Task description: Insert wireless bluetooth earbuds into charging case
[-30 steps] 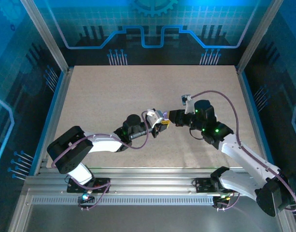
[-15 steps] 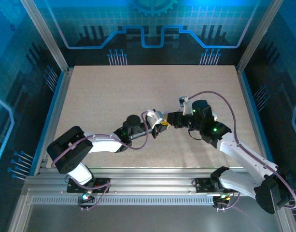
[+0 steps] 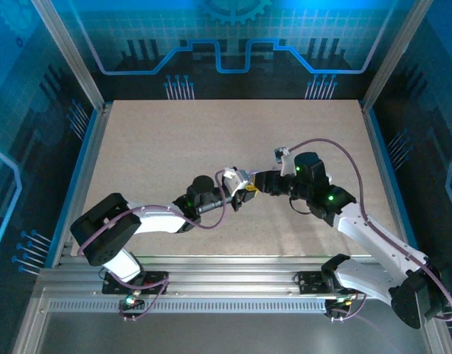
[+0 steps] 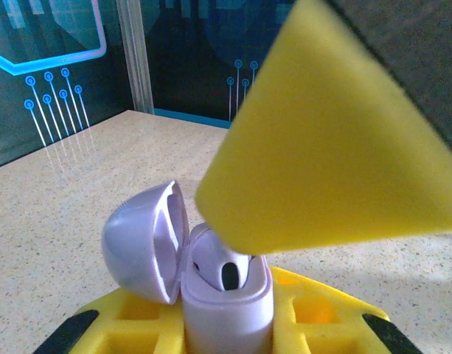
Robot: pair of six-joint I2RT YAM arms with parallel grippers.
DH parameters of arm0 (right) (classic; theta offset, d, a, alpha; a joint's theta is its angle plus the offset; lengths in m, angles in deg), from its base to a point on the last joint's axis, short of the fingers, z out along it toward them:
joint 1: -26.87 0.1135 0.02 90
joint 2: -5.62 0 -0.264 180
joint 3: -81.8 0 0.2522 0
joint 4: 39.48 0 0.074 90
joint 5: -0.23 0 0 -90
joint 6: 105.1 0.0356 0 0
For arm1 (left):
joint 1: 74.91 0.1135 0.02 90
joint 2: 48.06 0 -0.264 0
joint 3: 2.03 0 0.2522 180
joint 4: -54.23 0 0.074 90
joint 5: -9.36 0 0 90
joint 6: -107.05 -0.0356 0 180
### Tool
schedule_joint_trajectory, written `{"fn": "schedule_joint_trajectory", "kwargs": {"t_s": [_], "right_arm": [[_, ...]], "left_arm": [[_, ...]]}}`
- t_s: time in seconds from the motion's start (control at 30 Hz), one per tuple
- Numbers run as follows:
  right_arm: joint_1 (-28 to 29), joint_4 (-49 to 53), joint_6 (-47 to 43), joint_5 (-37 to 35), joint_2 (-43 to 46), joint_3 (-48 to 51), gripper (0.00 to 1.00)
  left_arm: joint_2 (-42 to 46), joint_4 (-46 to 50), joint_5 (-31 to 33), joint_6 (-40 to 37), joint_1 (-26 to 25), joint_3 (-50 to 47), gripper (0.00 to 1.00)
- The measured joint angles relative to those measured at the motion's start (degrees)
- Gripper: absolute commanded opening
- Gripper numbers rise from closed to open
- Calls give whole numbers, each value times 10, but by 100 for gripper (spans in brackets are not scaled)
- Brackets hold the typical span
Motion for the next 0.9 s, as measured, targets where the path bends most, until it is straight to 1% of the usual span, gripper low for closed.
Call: {"fn": "schedule_joint_trajectory", "kwargs": {"t_s": [0.2,0.43,0.7,0.9], "right_arm": [[-1,17,-8,-6,26,-1,39],[-7,59,-17,-15,36,-16,39],[-32,119,-35,-15,39,-51,39],[-50,145,-47,-11,38,-75,38]], "left_arm": [[9,0,0,0,0,0,18],[14,-2,0,-2,0,-2,18],[36,6,11,-13,0,-7,18],[43,24,28,-15,0,-7,18]]}}
